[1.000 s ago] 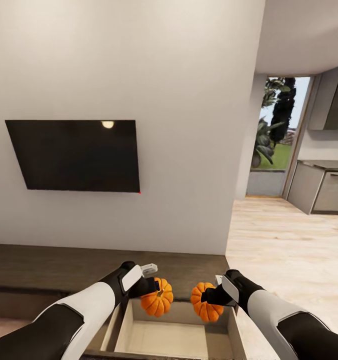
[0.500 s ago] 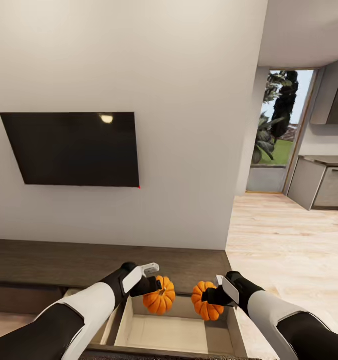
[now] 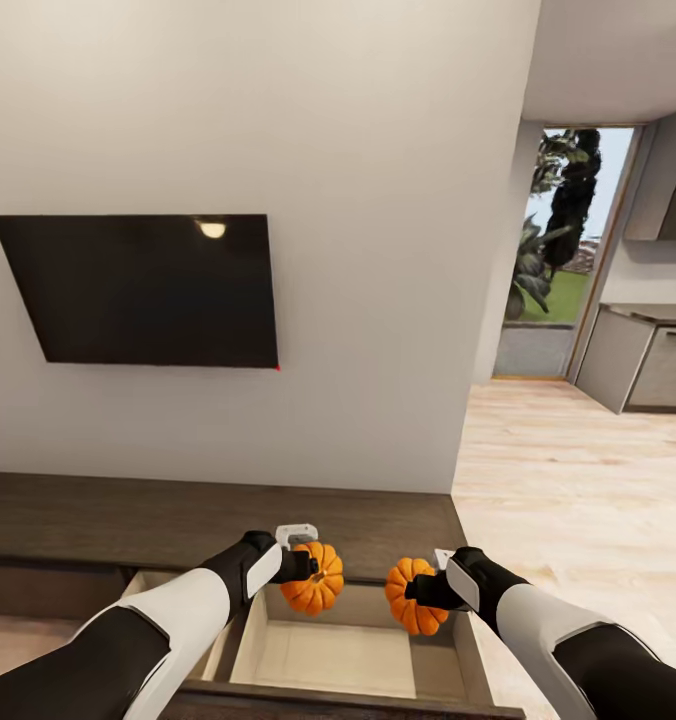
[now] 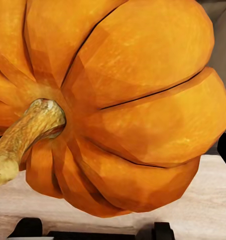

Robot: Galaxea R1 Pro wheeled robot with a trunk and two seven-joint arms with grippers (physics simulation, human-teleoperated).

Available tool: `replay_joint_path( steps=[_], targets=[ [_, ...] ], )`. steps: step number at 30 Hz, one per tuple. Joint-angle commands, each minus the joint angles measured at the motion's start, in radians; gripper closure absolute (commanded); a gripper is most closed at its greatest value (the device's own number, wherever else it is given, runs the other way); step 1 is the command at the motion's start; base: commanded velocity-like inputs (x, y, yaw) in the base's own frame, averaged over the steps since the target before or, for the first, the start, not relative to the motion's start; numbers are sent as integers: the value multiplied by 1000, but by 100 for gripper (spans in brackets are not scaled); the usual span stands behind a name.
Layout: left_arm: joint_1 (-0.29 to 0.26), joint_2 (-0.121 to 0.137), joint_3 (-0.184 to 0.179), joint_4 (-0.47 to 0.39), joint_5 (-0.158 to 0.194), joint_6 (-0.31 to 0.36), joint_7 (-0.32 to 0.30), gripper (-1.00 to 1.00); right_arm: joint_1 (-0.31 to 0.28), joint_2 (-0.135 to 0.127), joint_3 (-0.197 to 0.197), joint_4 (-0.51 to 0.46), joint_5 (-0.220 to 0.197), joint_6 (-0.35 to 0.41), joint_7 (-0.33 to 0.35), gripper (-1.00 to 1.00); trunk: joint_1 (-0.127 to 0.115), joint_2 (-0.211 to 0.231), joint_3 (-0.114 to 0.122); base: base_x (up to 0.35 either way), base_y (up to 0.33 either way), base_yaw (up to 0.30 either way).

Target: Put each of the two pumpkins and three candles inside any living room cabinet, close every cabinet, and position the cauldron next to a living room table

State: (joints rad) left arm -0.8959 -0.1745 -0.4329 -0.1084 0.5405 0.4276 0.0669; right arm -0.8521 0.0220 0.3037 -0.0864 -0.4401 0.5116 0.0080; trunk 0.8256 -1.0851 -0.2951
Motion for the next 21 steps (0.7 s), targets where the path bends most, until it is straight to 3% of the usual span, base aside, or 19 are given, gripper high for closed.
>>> replay_joint_path(
  steps=[1,7,16,21],
  targets=[
    [0,0,-4,-2,6,4,8,100,-1,-1,8,-1,-6,4,1,100,0,-1,-3,0,0,0],
    [0,0,-5,-2,6,4,8,100,-1,-1,8,-1,-5,5,1,100,0,-1,-13,16,0,0],
    [-1,0,-6,-5,6,11,10,100,-1,-1,2,-1,-6,17,-2,100,0,-1,-27,219,0,0],
    [0,0,-6,-16,7,95,11,100,-1,-1,2,-1,-6,52,-3,100,0,-1,-35,19,0,0]
  ],
)
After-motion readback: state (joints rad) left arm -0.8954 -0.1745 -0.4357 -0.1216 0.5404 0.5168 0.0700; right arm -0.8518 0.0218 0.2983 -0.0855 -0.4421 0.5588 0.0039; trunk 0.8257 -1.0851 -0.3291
